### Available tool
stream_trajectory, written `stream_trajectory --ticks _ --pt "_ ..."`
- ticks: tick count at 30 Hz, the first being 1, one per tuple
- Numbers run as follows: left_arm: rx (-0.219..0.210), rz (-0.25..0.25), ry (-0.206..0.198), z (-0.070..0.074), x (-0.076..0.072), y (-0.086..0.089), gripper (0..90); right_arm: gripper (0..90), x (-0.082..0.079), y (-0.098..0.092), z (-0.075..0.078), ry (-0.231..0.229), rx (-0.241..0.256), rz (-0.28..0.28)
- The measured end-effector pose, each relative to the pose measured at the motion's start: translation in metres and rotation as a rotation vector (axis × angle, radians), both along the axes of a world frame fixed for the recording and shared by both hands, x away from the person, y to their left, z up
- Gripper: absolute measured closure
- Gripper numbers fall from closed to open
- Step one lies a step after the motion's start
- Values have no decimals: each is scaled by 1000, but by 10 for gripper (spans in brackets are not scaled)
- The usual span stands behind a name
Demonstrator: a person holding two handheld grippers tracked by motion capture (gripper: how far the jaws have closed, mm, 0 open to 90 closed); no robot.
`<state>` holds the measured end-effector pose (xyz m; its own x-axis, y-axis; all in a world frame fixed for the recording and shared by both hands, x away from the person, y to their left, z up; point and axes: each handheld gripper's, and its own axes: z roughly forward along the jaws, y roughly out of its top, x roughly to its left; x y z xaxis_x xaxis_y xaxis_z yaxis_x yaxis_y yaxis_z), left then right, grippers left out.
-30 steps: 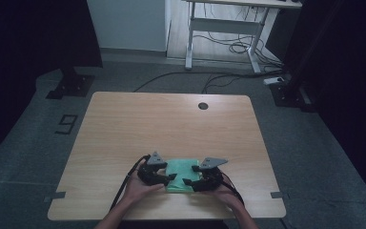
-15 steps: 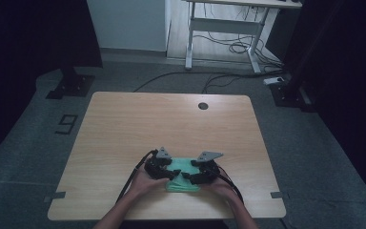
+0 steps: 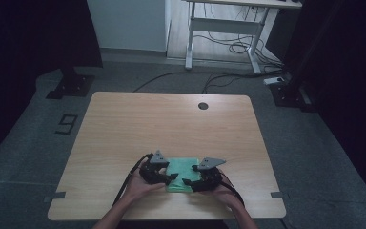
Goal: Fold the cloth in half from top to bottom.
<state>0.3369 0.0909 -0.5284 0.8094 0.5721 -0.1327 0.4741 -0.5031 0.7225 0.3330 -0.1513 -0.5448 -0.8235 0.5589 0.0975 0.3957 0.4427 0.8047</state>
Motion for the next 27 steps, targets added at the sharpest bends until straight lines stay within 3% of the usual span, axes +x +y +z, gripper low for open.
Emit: stream_trajectory --ticks 5,14,20,27 --pt "54 -8 4 -11 -7 -1 341 284 -4 1 -5 -2 -24 0" --pt "66 -7 5 -14 1 -1 349 285 -4 3 -7 -19 -55 -5" --pt "76 3 5 -13 14 -2 350 315 8 2 -7 -14 -55 -13" --pt "89 48 5 -12 41 -5 352 325 33 3 -7 -21 -57 -54"
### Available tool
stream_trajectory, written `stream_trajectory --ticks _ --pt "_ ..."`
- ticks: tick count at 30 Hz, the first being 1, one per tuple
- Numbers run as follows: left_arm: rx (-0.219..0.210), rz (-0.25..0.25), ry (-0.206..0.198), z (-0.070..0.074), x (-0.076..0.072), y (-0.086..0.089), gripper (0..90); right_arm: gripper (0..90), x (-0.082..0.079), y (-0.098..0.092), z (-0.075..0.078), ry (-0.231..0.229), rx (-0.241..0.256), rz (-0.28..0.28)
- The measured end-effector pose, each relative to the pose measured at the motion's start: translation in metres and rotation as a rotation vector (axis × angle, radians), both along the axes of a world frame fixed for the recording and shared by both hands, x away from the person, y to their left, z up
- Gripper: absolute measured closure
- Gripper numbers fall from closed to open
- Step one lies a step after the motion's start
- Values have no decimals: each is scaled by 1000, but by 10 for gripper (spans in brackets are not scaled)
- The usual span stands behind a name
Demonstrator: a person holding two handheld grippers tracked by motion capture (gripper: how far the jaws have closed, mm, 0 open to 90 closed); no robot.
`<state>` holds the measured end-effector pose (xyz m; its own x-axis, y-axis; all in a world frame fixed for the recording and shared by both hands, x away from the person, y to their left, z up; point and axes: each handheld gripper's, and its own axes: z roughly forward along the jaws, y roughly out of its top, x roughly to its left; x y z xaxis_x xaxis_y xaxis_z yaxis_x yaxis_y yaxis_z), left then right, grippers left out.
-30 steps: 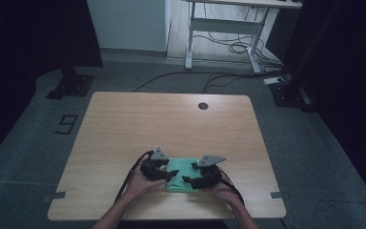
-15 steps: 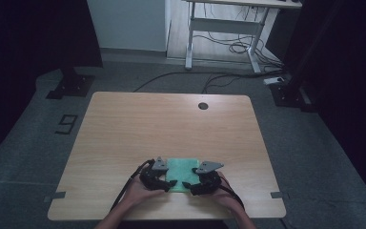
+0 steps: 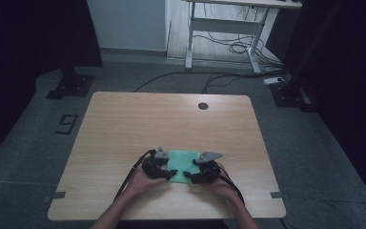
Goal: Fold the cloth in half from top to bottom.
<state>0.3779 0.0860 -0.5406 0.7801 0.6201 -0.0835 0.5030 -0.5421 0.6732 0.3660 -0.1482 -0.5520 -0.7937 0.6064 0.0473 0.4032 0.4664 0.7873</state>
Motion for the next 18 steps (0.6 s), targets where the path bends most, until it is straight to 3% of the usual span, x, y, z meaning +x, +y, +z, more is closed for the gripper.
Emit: stream_trajectory --ticks 12,15,18 --pt "11 77 -7 2 38 -1 368 331 52 5 0 4 4 -40" --pt "15 87 -23 6 38 -1 360 320 54 6 1 -2 5 -44" --pt "-20 96 -61 17 31 4 365 304 49 3 6 -21 32 -60"
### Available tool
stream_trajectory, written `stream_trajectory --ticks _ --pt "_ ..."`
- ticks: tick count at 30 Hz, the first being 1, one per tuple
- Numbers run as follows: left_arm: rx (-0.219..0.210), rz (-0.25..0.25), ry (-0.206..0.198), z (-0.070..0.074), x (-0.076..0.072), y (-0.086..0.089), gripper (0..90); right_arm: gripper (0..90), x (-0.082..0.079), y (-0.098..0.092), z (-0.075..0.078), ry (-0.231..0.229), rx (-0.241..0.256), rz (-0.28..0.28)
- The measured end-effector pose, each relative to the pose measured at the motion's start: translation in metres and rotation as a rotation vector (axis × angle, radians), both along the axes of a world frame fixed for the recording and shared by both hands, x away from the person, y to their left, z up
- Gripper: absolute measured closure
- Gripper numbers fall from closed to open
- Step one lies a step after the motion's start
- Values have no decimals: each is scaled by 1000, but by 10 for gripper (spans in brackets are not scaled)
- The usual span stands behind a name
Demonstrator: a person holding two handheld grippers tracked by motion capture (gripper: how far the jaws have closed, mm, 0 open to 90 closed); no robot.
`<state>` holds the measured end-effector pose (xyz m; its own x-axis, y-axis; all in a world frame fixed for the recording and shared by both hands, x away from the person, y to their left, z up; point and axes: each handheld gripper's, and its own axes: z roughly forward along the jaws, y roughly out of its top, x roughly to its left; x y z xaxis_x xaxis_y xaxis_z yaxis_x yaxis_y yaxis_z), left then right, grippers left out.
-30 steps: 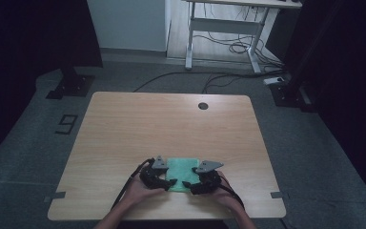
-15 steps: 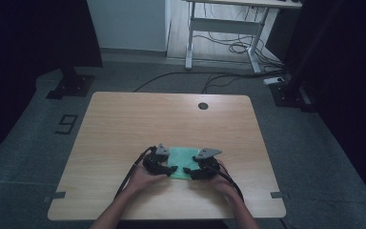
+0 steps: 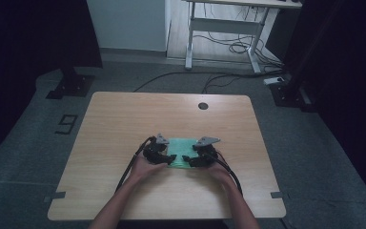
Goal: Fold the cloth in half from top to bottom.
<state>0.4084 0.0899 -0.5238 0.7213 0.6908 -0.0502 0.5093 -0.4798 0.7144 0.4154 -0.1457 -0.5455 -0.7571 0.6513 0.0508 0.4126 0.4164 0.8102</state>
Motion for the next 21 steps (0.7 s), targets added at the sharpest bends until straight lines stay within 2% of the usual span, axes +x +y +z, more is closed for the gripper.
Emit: stream_trajectory --ticks 4,11,15,21 --pt "-29 1 -36 14 -15 9 365 307 -14 -7 9 -31 39 2" --pt "-51 -4 -73 28 -45 24 364 306 -39 -14 13 -50 48 -23" --pt "-62 -10 -77 29 -61 32 360 308 -54 -21 14 -55 63 -43" --pt "-80 -8 -74 22 -79 46 359 308 -75 -35 16 -72 85 -53"
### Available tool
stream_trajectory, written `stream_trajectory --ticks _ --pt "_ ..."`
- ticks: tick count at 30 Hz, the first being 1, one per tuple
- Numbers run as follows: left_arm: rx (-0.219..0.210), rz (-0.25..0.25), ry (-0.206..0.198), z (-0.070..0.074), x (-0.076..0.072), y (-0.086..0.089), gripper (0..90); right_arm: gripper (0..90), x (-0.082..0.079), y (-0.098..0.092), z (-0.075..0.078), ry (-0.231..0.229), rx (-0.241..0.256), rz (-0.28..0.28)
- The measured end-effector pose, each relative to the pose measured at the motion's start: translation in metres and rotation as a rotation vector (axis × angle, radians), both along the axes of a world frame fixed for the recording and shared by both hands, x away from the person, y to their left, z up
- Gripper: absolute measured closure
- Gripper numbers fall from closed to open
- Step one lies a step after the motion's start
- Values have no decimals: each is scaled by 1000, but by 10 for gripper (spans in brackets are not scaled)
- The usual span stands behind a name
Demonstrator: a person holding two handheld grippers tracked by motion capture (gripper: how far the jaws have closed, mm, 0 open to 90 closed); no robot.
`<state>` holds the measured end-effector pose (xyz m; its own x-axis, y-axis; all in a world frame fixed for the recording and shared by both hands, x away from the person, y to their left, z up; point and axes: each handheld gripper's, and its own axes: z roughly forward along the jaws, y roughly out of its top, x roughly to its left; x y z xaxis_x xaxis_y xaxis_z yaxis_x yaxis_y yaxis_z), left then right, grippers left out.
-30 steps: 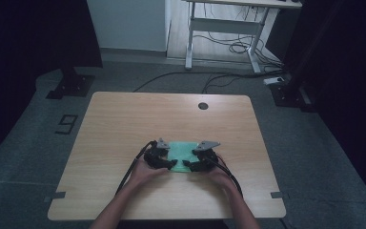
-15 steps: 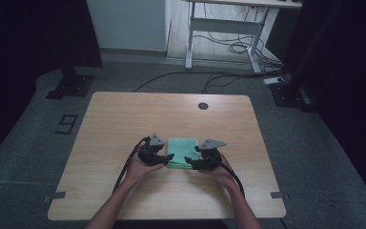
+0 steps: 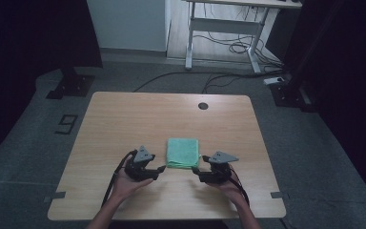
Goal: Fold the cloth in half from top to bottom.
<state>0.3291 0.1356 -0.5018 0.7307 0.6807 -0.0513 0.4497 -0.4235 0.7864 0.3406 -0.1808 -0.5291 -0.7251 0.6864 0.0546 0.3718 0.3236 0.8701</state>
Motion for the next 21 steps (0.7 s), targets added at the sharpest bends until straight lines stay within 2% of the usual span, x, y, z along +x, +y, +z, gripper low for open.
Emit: stream_trajectory --ticks 4,9,14,17,21 --pt "-16 9 3 -4 -9 9 359 308 -14 -10 1 -5 14 -9" --pt "-15 12 8 -10 -20 14 360 313 -28 -18 -1 -7 21 -22" --pt "-27 14 17 -16 -31 19 361 318 -40 -23 -5 15 41 -38" --pt "-32 12 26 -20 -37 21 362 318 -46 -25 -8 26 35 -45" --pt "-14 17 38 -27 -42 24 361 318 -52 -29 -11 42 28 -57"
